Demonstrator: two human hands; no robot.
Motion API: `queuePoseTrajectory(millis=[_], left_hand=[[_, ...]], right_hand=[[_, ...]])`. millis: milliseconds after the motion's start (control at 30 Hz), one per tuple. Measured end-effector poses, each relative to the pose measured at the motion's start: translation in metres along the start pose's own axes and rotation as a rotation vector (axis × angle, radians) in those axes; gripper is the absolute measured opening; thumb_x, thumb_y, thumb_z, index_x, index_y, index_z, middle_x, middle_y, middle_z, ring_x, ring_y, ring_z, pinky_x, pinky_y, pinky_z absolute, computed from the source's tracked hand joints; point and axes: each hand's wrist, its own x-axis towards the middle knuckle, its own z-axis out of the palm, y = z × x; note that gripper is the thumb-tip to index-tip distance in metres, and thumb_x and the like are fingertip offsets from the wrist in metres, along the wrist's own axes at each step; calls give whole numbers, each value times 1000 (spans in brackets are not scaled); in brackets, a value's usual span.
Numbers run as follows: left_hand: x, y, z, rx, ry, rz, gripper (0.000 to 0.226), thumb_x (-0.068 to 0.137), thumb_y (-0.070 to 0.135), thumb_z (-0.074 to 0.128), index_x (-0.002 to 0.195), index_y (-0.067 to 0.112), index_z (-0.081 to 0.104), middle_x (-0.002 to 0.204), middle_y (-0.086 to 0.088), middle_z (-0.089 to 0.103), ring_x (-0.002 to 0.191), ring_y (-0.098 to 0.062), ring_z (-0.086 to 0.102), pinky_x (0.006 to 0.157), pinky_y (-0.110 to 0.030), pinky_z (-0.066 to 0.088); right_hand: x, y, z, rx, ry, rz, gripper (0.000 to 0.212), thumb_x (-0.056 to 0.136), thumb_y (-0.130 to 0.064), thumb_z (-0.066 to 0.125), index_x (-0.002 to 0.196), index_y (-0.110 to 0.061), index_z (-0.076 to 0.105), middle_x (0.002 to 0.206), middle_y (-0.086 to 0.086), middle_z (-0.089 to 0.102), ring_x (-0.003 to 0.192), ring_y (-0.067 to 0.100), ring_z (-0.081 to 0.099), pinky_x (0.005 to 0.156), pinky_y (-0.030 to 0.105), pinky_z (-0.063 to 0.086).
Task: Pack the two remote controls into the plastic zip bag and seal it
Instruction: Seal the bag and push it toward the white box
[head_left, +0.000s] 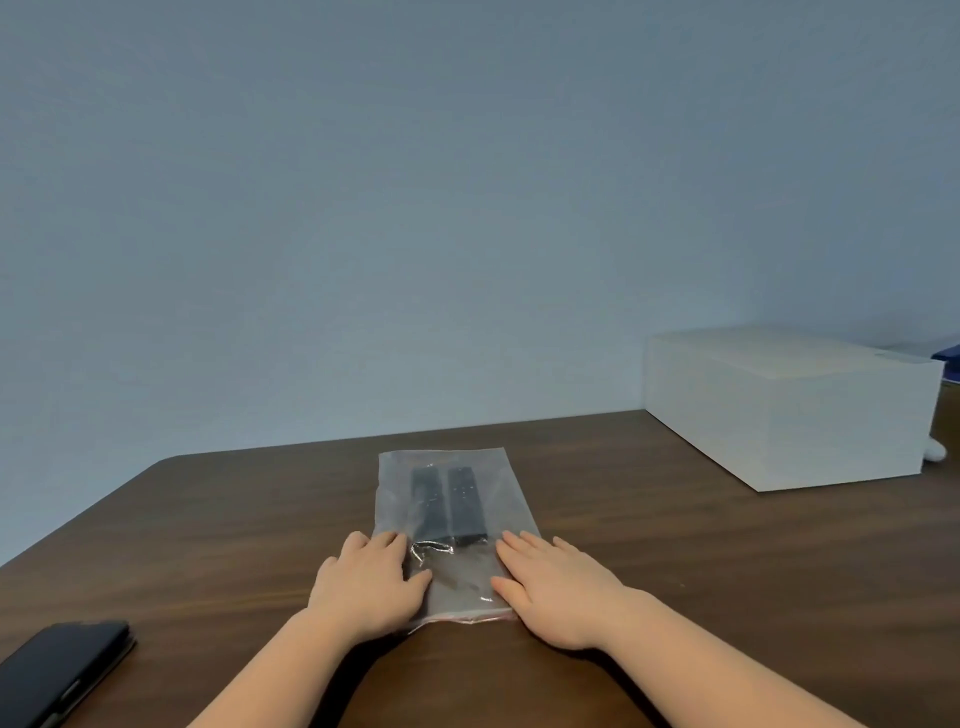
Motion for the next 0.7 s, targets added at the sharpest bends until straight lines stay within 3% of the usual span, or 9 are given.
queuePoseTrajectory(millis=[67,133,200,700], left_hand=[[6,3,6,18,-51,10,45,87,52,28,121,26,41,141,7,39,132,-18,26,102,-44,30],[11,6,11,14,-108,24,62,89,54,22,142,21,17,155,6,15,142,-14,7,114,-46,15],[15,12,12,18,-149,36,67,89,56,19,144,20,3,157,4,1,142,-12,0,117,-47,7],[102,137,32,-44,-176,212,70,89,57,19,144,19,-1,157,2,-2,142,-12,-1,116,-53,3]], right_hand=[[0,5,-1,-3,-14,1,57,101,-44,17,150,-17,7,161,-1,4,147,15,3,119,42,5],[-1,11,-3,-12,-18,5,57,101,-44,16,150,-19,7,161,-2,3,147,14,3,119,44,4],[-2,21,-5,-19,-20,11,56,101,-45,15,150,-20,7,161,-3,3,147,14,3,119,44,4],[-14,148,-23,-6,9,234,54,101,-44,17,150,-21,11,161,-3,7,146,13,7,118,44,6]])
